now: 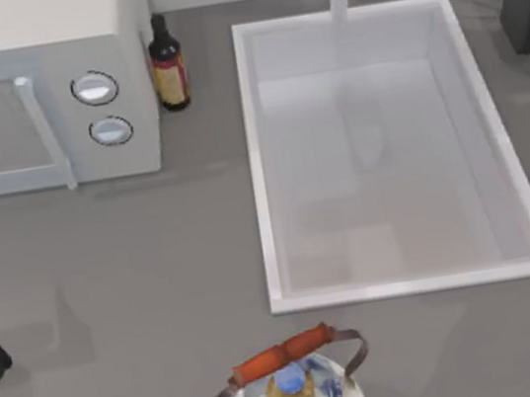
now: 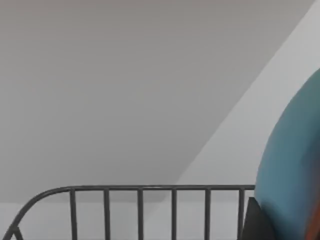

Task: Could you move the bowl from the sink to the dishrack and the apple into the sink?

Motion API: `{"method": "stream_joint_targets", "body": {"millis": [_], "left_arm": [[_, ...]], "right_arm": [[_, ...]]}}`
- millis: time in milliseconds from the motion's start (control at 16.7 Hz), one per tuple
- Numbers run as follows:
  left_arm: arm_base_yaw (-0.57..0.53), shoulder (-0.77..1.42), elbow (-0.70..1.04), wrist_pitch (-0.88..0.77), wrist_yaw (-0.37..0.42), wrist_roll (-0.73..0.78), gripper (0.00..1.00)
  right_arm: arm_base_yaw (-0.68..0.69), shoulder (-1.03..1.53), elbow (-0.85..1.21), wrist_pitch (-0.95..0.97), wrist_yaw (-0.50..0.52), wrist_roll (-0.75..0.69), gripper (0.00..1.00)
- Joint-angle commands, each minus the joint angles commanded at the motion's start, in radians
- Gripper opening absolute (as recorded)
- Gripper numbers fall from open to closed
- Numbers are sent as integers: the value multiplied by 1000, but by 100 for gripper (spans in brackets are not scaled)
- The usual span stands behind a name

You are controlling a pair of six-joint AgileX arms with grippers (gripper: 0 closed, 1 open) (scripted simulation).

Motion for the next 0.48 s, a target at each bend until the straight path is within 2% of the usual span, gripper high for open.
{"method": "stream_joint_targets", "body": {"millis": [480], "left_arm": [[0, 0, 0, 0, 0, 0, 100]], "right_arm": [[0, 0, 0, 0, 0, 0, 68]]}}
